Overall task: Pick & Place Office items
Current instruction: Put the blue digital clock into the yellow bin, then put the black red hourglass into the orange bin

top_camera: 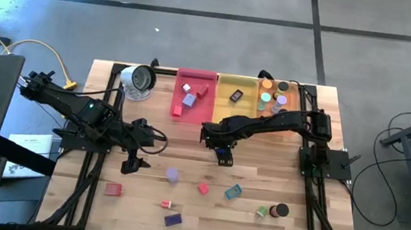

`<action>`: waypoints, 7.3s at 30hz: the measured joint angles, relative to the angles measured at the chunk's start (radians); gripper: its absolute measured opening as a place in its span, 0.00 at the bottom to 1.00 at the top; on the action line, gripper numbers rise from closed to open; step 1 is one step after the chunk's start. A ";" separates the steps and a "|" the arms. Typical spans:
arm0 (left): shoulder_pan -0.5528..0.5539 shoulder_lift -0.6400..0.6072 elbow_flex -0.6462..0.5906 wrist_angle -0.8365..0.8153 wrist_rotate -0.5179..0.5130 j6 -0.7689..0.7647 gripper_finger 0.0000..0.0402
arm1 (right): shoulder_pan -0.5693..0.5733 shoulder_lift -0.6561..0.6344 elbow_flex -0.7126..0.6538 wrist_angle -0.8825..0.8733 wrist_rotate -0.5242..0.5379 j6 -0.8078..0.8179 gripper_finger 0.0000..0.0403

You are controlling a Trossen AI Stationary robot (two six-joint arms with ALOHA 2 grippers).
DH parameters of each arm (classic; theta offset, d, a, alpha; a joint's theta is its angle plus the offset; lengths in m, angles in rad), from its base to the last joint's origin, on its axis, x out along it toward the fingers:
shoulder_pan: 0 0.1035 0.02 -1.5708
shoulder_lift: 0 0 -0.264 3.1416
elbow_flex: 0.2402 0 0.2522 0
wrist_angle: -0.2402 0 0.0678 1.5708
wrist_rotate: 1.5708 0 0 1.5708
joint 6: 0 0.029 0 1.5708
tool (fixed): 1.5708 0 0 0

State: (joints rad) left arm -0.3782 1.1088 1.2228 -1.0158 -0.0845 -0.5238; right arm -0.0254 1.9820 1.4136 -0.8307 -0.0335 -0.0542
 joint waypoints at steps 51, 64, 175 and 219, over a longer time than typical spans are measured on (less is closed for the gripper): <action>0.069 0.000 0.001 0.055 -0.152 0.038 0.90 | 0.027 -0.142 0.093 -0.256 0.148 0.010 0.34; 0.077 0.013 0.001 0.092 -0.272 0.079 0.90 | -0.243 -0.246 0.094 -0.253 0.162 -0.004 0.34; 0.238 0.146 0.000 0.295 -0.130 0.342 0.90 | 0.504 -0.552 -0.101 -0.511 0.011 1.487 0.74; -0.061 0.144 0.001 0.050 -0.014 0.287 0.90 | 0.609 -0.552 -0.134 -0.492 -0.122 2.075 0.74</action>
State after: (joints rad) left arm -0.4396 1.2526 1.2236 -0.9657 -0.0990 -0.2365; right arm 0.5836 1.4303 1.2793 -1.3231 -0.1555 2.0206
